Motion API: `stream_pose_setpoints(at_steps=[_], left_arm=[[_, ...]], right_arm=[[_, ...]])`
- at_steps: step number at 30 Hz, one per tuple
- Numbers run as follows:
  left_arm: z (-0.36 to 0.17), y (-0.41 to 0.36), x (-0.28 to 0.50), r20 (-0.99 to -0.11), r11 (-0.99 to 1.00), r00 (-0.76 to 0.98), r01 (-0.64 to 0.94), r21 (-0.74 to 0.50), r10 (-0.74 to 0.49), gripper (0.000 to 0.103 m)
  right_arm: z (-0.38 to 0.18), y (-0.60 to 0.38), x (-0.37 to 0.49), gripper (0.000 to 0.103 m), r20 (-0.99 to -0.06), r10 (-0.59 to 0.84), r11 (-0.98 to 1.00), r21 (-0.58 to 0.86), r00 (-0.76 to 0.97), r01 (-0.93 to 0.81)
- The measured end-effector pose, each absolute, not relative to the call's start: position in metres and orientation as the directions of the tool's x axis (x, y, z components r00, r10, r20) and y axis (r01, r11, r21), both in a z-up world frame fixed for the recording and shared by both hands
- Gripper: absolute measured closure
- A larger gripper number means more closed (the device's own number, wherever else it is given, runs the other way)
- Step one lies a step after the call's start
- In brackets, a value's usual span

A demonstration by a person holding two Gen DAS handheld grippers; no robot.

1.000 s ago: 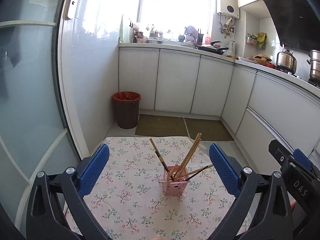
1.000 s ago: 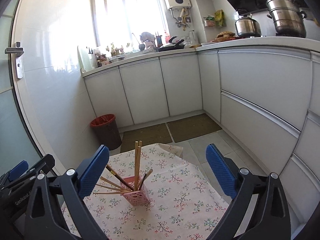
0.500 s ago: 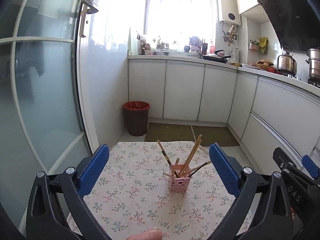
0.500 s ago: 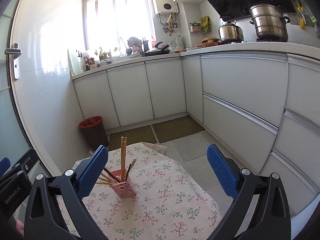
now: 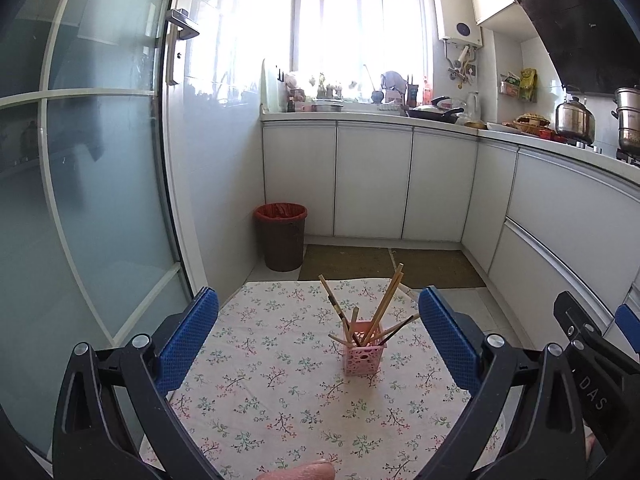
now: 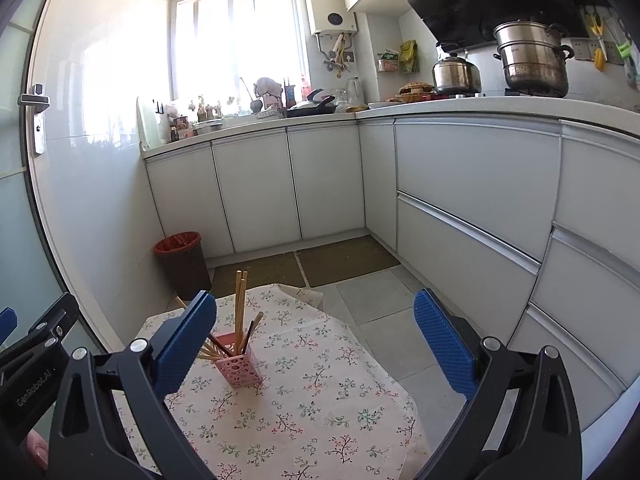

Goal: Organize utensils

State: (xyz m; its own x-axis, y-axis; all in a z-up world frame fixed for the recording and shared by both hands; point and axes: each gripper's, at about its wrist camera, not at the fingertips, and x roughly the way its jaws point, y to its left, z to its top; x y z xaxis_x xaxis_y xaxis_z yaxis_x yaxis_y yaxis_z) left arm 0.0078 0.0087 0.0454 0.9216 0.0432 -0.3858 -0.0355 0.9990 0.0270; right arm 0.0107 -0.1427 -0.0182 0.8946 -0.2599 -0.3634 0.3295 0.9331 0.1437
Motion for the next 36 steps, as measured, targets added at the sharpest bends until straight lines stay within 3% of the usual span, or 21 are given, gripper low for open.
stream_pose_setpoints(at_steps=[36], left_arm=[[0.0453, 0.0127, 0.0056, -0.381, 0.999, 0.923, -0.037, 0.025, 0.044, 0.007]], right_arm=[[-0.0235, -0.1511, 0.0155, 0.007, -0.399, -0.229, 0.935, 0.162, 0.888, 0.314]])
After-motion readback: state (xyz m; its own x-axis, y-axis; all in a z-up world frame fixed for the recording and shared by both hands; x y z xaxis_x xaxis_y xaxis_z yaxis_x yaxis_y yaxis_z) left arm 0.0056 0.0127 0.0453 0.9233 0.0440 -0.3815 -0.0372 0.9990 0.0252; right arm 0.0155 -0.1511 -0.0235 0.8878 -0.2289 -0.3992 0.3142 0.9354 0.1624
